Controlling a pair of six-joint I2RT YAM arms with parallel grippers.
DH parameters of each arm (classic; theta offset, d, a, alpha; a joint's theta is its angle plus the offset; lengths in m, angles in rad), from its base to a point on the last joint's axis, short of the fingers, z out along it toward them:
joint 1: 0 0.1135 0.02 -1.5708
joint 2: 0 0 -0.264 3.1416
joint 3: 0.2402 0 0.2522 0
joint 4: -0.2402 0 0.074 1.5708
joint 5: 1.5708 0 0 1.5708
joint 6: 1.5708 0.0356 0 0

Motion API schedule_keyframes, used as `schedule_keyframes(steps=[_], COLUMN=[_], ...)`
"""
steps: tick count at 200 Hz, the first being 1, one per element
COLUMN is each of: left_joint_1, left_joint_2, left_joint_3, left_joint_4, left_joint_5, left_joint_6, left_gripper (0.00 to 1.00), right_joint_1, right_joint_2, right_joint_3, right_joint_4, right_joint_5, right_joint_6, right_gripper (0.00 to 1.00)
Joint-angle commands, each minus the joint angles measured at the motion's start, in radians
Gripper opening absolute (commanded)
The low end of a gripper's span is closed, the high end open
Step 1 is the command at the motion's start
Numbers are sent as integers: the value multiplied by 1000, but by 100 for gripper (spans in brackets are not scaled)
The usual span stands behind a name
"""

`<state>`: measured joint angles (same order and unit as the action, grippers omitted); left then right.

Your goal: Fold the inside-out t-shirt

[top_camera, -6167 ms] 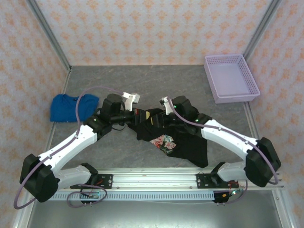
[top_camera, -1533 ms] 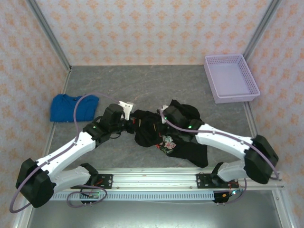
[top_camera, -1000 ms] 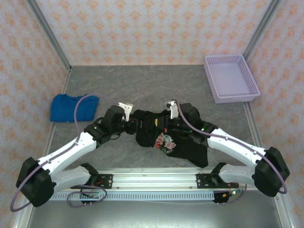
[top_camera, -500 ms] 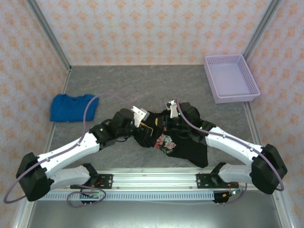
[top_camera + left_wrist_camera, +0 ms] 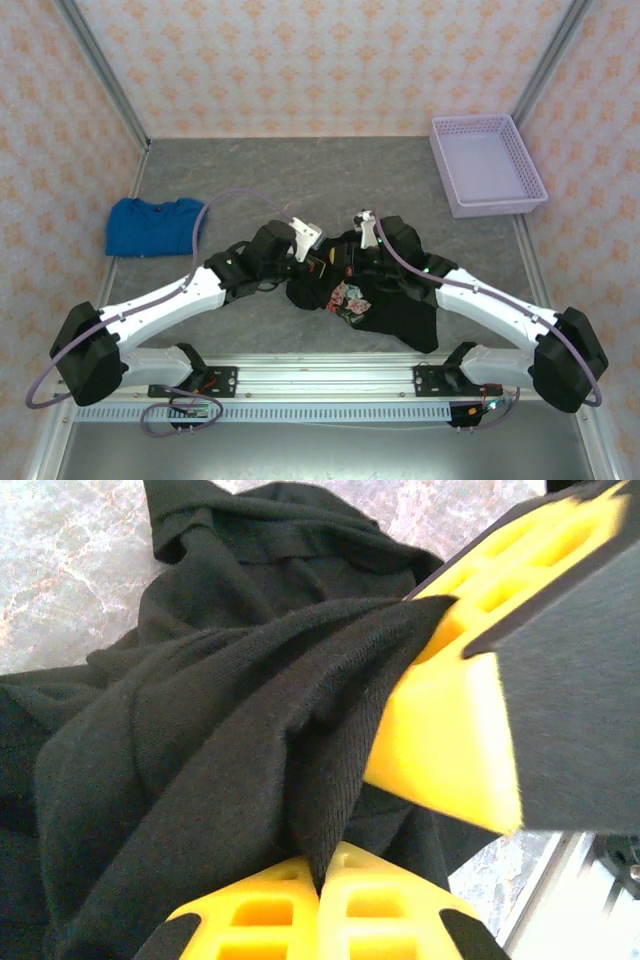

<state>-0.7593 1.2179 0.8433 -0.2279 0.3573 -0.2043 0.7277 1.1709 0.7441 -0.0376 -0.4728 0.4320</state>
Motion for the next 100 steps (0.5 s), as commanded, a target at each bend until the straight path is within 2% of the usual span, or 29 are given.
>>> schedule_keyframes(steps=[1,17,37,65,100], left_joint_1=[13,35,56,61,67], left_joint_2=[-79,-93,-85,-73,-47], left_joint_3=[54,103,171,238,303], left_joint_4=[-38,-81,-134,-162,-220], left_joint_5=[19,90,123,181,222], left_joint_6=[-36,-92,-183,-257,-280], left_gripper=[0,0,0,0,0], right_joint_1=[0,19,55,93,128], right_joint_2=[-27,-35,-75,-162,-238], right_joint_3=[70,123,143,95,38], right_joint_4=[-149,-274,-349,-333,-259], right_joint_5=[143,261,332,278,203], right_joint_6=[-113,-196,-274,-297,-306], right_gripper=[10,27,36,44,46])
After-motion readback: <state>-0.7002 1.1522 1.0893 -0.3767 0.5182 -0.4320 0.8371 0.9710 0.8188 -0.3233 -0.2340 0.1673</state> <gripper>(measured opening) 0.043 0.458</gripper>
